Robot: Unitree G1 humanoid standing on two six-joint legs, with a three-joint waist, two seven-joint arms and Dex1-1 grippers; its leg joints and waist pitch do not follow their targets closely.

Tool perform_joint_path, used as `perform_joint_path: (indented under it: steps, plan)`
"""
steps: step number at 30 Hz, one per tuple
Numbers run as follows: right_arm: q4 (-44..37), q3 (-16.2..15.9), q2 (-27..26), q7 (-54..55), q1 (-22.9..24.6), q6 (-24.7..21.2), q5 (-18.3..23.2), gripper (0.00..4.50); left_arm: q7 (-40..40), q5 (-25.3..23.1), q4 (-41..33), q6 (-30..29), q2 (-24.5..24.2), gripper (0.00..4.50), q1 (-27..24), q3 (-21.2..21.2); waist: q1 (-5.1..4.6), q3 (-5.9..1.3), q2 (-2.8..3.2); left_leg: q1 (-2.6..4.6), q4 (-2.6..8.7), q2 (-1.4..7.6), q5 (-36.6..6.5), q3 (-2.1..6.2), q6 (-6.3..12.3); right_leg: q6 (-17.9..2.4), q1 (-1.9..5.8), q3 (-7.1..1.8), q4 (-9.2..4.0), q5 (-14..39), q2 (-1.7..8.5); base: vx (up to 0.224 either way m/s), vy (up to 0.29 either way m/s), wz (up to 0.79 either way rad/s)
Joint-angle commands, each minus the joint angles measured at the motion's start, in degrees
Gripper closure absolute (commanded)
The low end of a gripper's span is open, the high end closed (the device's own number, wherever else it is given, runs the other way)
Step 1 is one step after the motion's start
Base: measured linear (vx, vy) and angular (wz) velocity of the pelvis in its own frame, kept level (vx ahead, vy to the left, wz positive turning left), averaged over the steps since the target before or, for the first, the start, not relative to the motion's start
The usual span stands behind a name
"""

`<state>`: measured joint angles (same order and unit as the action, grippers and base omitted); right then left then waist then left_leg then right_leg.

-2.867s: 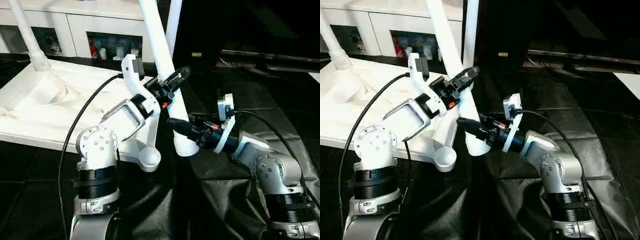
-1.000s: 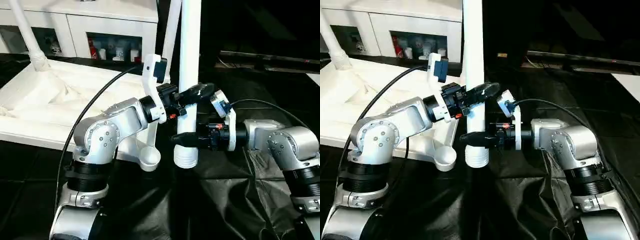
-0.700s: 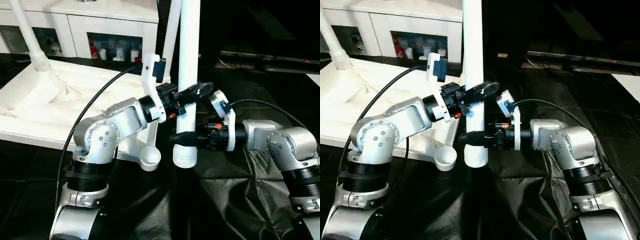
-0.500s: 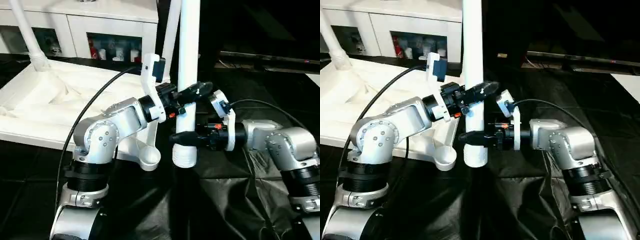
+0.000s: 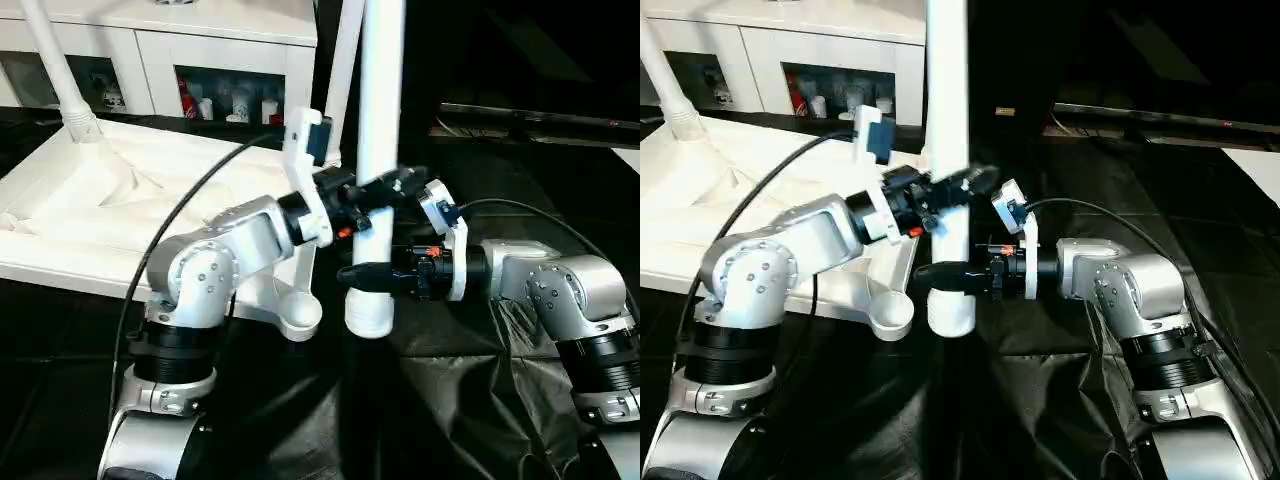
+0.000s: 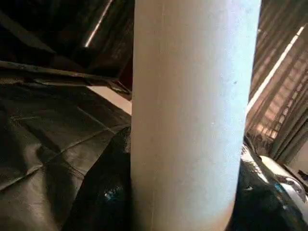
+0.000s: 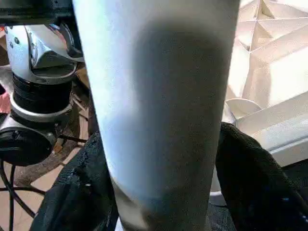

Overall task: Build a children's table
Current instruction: Pick table leg

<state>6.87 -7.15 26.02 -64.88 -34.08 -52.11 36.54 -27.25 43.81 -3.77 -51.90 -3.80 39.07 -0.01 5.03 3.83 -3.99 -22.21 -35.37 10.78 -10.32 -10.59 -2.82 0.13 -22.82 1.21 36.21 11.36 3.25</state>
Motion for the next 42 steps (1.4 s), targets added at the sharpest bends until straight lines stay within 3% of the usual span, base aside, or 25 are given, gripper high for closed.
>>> perform_joint_path:
  steps: [1,14,16,17,23,29,37,40,42]
  plan:
    - [-1.1,0.4,1.1,-0.5,-0.3,0.2,0.5,1.56,-0.5,0.2,-1.2,-0.4,0.5,2.62,0.8,-1.1,-0.03,-4.49,-0.04,1.36,3.63,2.12,-4.5,0.60,-0.34,-12.8,3.01,-1.83,-3.79,4.3,3.82,0.000,0.000,0.00]
    - [-2.0,0.0,1.4,-0.6,0.9,-0.1,0.0,1.56,-0.8,0.1,-0.7,-0.1,0.0,2.62,1.1,-0.6,0.05,-4.51,0.31,1.43,3.61,2.12,-4.4,0.64,-0.23,-13.2,3.01,-1.82,-3.69,3.2,3.78,0.000,0.000,0.00]
    - [-2.1,-0.1,1.3,-0.8,1.1,-0.1,0.1,1.56,-0.8,0.0,-0.5,0.0,0.0,2.62,1.2,-0.6,0.03,-4.54,0.13,1.42,3.62,2.13,-4.3,0.64,-0.22,-13.1,3.05,-1.82,-3.69,2.9,3.76,0.000,0.000,0.00]
    - [-2.1,-0.1,1.3,-0.8,1.1,-0.2,0.1,1.82,-0.8,0.0,-0.5,0.0,0.0,2.62,1.2,-0.6,0.04,-4.55,0.16,1.41,3.63,2.15,-4.3,0.67,-0.23,-13.2,3.05,-1.80,-3.64,2.9,3.78,0.000,0.000,0.00]
    - [-2.0,-0.3,1.2,-1.2,1.1,-0.4,0.4,2.29,-0.8,0.1,-0.9,0.1,0.1,2.62,1.0,-0.7,0.03,-4.51,0.01,1.41,3.63,2.14,-4.6,0.63,-0.31,-13.1,3.02,-1.81,-3.72,3.6,3.78,0.000,0.000,0.00]
    - [-1.6,-0.3,1.2,-1.4,1.1,-0.6,0.3,2.56,-0.8,0.2,-1.1,0.0,-0.1,2.62,0.9,-0.5,0.06,-4.52,0.04,1.40,3.60,2.14,-4.4,0.63,-0.19,-13.1,3.01,-1.82,-3.72,3.6,3.83,0.000,0.000,0.00]
    - [-1.6,-0.3,1.2,-1.3,1.3,-0.5,0.1,2.58,-0.8,0.2,-0.9,0.3,-0.1,2.62,1.1,-0.3,0.05,-4.51,0.12,1.44,3.62,2.16,-4.5,0.64,-0.26,-13.1,2.97,-1.80,-3.72,3.7,3.80,0.000,0.000,0.00]
    - [-1.8,-0.1,1.0,-1.2,1.5,-0.4,0.1,2.58,1.2,-0.5,-0.4,0.5,0.3,1.92,1.0,0.4,0.04,-4.49,0.13,1.40,3.62,2.15,-4.7,0.65,-0.34,-13.1,3.00,-1.81,-3.77,3.9,3.83,0.000,0.000,0.00]
    - [-2.0,0.2,0.9,-1.0,1.8,-0.3,0.3,2.59,1.1,0.6,-0.4,0.2,0.7,1.88,0.5,1.2,0.06,-4.54,0.14,1.40,3.61,2.15,-4.5,0.66,-0.31,-13.2,3.03,-1.79,-3.71,3.2,3.80,0.000,0.000,0.00]
